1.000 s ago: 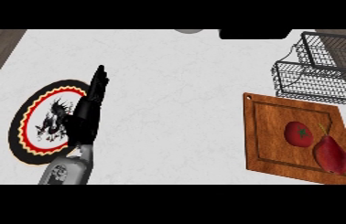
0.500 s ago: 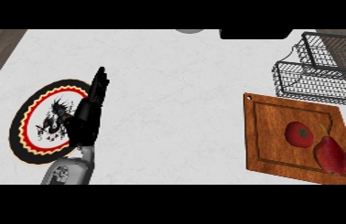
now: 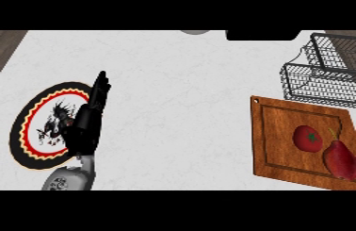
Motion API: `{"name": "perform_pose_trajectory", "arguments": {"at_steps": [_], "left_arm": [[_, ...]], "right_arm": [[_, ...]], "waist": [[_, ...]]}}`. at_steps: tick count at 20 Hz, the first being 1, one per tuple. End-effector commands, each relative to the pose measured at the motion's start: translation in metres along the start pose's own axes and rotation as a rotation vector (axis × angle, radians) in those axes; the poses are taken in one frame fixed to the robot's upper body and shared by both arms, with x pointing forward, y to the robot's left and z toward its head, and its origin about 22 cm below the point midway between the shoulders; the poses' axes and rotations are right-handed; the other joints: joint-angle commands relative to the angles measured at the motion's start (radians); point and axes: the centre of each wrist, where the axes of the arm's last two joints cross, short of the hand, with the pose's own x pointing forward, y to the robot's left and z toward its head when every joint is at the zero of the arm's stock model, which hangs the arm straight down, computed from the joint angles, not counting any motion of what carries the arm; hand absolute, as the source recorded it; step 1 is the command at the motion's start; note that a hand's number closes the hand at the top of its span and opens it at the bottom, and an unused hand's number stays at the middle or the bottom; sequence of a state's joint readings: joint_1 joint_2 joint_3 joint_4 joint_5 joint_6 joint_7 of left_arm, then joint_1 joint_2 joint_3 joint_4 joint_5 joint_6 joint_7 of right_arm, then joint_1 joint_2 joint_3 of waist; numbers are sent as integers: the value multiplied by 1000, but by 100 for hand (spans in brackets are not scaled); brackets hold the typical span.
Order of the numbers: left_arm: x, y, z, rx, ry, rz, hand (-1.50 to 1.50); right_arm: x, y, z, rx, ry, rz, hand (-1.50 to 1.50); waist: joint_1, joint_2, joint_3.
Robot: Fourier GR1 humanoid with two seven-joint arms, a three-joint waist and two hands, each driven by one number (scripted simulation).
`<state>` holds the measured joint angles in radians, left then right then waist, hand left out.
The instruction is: Pick the tomato from the cutting board and place it in the tiered basket
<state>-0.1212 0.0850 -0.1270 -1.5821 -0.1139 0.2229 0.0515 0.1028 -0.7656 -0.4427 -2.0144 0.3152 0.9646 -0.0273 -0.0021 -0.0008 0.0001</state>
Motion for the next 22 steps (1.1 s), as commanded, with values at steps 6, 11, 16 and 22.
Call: {"name": "perform_pose_trajectory", "arguments": {"at_steps": [6,11,16,22], "left_arm": [[0,0,-5,-14,2,-7,0],[18,-13,-9,-9,-6,6,0],[-1,-9,2,-4,2,-14,0],[24,4,3,-11,-1,5,0]], "right_arm": [[4,23,-25,34,-29,113,-150],[-6,22,-29,-16,-50,185,-150],[-24,36,-47,-55,35,179,-150],[-38,54,-34,-45,58,134,-150]], "waist": [[3,1,0],[4,0,0],[6,1,0],[0,-1,0]]}}
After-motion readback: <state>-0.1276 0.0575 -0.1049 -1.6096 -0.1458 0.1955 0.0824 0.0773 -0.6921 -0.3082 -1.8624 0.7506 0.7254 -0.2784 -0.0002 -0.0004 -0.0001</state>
